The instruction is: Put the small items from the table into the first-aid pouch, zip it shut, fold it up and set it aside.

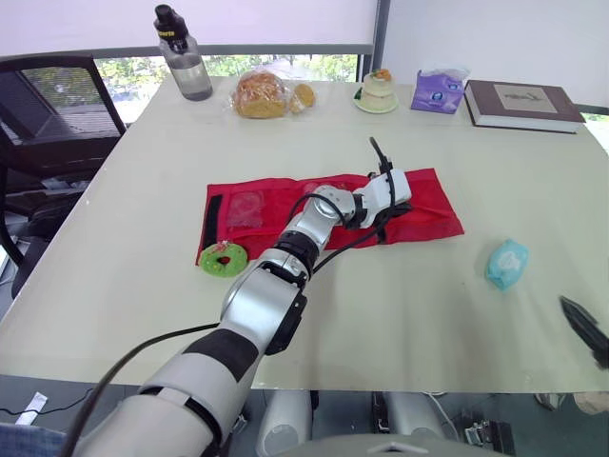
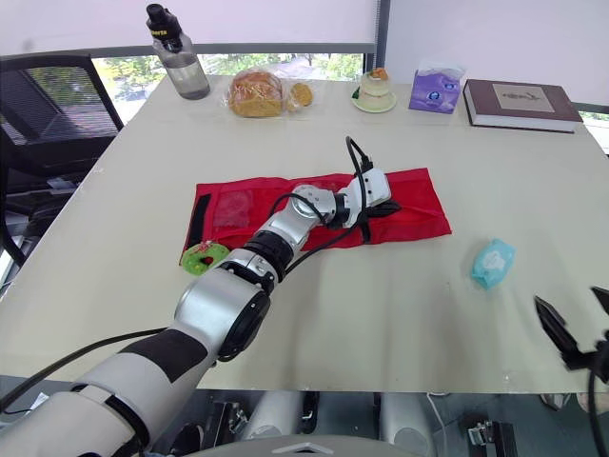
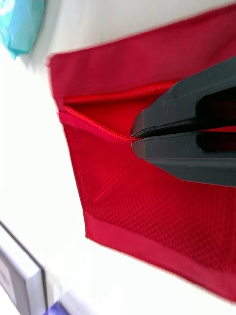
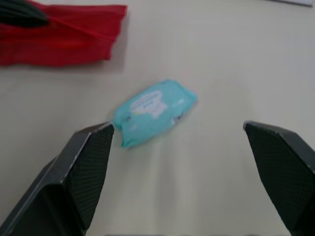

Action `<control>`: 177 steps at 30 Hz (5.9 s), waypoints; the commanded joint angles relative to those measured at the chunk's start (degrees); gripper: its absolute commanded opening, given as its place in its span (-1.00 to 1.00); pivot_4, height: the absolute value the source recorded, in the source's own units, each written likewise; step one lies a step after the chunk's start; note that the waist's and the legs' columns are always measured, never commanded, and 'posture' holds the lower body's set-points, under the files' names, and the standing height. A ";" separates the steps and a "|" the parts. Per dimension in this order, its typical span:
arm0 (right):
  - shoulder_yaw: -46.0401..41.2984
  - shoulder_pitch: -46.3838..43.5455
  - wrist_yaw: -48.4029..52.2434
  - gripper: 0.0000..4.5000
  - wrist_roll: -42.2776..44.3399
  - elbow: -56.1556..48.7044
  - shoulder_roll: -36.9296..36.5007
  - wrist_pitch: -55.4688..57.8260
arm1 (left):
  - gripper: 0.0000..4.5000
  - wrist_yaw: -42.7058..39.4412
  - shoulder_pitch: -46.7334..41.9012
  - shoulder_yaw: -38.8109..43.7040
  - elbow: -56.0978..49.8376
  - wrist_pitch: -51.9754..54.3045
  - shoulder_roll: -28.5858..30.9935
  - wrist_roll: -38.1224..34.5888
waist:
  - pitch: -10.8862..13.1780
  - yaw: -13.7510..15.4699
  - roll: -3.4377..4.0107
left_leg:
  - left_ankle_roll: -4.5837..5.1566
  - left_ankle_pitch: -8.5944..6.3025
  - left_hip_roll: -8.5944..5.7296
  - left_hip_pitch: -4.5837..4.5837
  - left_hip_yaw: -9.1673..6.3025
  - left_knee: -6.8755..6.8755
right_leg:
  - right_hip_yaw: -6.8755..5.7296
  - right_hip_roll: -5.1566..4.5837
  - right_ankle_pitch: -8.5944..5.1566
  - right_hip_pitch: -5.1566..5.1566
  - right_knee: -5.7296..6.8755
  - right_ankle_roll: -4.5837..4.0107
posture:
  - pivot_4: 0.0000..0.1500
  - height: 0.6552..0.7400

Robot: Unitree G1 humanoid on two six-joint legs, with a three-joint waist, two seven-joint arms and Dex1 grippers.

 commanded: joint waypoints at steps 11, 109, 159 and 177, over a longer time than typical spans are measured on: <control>15.18 -19.93 -21.64 1.00 -11.06 7.35 9.31 14.23 | -0.97 1.75 -0.06 -0.90 -7.73 0.18 -1.12 0.01 | -0.10 0.24 0.28 | 0.01 0.01 -0.14 -0.64 -0.12 0.05 | 0.02 0.01 0.00 -0.48 0.05 0.06 | 1.00 1.00; 20.76 -24.43 -2.25 -0.98 -18.19 3.56 7.31 2.81 | -1.00 -3.24 7.62 -1.44 -14.65 6.07 -8.07 -7.22 | -0.17 -0.32 0.44 | 0.02 0.02 -0.11 -0.59 -0.15 0.08 | 0.04 0.08 0.02 -0.48 0.13 0.07 | 1.00 1.00; 11.09 -26.61 -1.11 -0.98 -31.72 52.97 -15.57 -16.83 | 1.00 -18.66 44.95 17.93 -90.96 47.25 40.70 -46.90 | -0.29 0.02 0.64 | 0.09 0.05 -0.14 0.31 0.21 0.02 | 0.97 0.31 0.00 0.19 0.09 0.04 | 1.00 1.00; -4.69 -9.60 25.74 0.99 -11.03 28.35 -15.87 -16.11 | 1.00 -5.05 45.83 13.63 -81.79 53.77 36.97 -41.48 | -0.32 -1.17 0.72 | 0.09 0.05 -0.04 0.36 0.12 -0.06 | 1.18 0.48 -0.01 0.19 0.10 0.09 | 1.00 1.00</control>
